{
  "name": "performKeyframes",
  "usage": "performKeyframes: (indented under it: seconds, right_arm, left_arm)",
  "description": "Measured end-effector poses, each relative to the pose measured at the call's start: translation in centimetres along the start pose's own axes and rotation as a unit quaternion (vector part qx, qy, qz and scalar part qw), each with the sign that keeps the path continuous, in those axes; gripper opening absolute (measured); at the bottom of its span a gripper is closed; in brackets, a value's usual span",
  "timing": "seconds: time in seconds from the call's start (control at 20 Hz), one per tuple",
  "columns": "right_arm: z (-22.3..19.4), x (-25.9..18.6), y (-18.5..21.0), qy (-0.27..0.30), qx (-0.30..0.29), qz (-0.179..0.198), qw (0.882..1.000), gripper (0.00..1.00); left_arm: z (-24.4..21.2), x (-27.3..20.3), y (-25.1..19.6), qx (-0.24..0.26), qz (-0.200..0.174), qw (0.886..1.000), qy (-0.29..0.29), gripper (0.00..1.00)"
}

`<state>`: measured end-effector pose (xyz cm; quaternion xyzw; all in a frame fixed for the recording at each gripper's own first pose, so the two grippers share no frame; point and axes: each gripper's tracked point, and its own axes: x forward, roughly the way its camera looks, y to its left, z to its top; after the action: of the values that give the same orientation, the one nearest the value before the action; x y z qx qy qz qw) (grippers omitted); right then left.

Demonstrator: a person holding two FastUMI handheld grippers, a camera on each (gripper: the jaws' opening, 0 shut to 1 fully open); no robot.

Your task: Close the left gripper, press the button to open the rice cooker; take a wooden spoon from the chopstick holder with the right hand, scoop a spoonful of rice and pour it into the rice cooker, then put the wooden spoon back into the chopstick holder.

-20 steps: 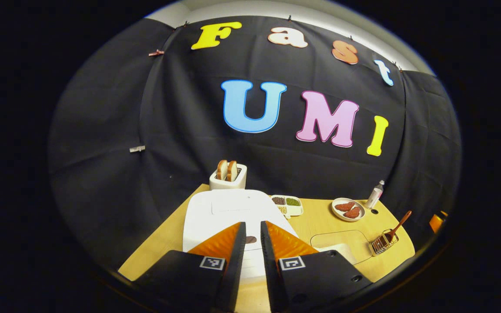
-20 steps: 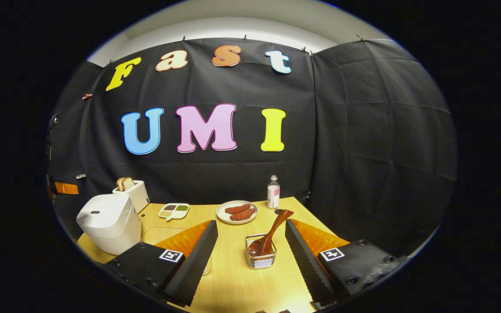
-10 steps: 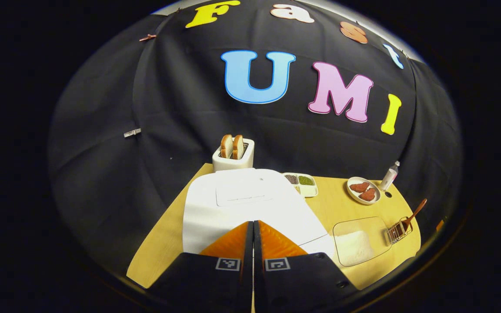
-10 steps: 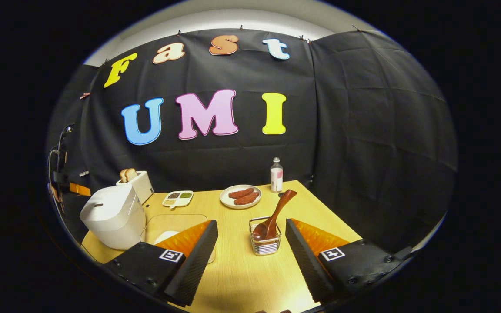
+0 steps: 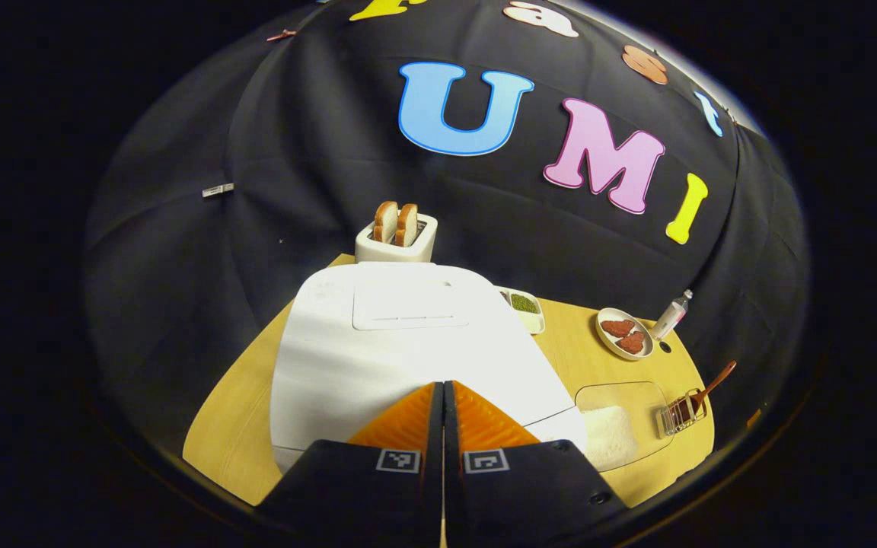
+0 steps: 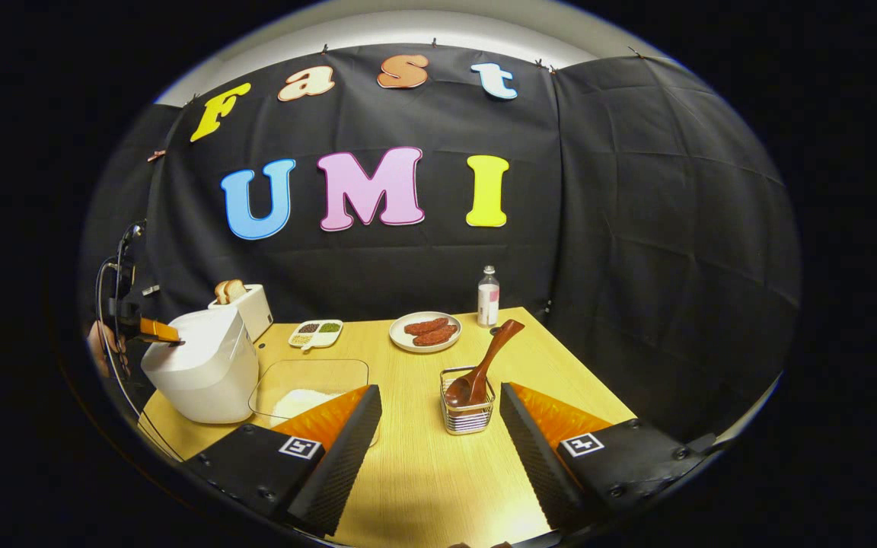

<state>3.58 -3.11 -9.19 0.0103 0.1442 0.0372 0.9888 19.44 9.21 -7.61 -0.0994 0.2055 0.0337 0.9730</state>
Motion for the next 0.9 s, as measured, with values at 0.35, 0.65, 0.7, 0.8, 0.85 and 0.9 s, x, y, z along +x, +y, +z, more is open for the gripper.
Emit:
performKeyframes:
  seconds: [0.35, 0.65, 0.7, 0.8, 0.85, 0.9]
  right_arm:
    - [-0.1, -0.2, -0.1, 0.007, 0.01, -0.008, 1.0, 0.98]
    - [2.0, 1.3, -3.4, -0.021, 0.011, -0.033, 0.999, 0.98]
    - [2.0, 1.8, -3.5, -0.02, 0.015, -0.031, 0.999, 0.98]
    - [1.9, 2.8, -3.4, -0.012, 0.023, -0.023, 0.999, 0.98]
    - [1.9, 3.2, -3.2, -0.009, 0.027, -0.017, 0.999, 0.98]
    - [2.0, 3.7, -3.2, -0.006, 0.028, -0.013, 0.999, 0.98]
  left_arm:
    - [-0.2, 0.0, -0.1, 0.038, 0.015, 0.999, -0.018, 0.08]
    - [7.2, -5.1, -1.4, 0.065, 0.051, 0.984, -0.157, 0.07]
    - [8.7, -6.5, -2.0, 0.076, 0.058, 0.978, -0.183, 0.08]
    - [9.9, -8.8, -4.0, 0.089, 0.056, 0.972, -0.208, 0.07]
    - [10.1, -9.8, -5.0, 0.094, 0.053, 0.97, -0.219, 0.07]
    - [10.0, -10.6, -6.3, 0.097, 0.045, 0.968, -0.225, 0.07]
